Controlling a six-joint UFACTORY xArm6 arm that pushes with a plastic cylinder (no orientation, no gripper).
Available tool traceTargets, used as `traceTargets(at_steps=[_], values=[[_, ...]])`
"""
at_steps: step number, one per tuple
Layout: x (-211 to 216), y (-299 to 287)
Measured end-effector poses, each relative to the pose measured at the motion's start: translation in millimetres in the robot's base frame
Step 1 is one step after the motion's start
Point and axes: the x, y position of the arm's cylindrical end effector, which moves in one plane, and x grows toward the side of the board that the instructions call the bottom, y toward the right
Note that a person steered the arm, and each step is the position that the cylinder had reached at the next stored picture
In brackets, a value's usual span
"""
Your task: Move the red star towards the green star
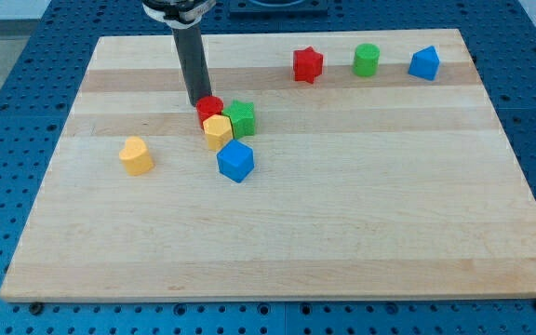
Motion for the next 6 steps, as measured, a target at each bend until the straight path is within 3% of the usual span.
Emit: traceTargets(at_steps=[2, 3, 4, 5, 6], values=[[-96.6, 16.5], [-123.1, 98.8], [-127.9, 193.4], [-86.4, 214.6], [-63.3, 156.8]])
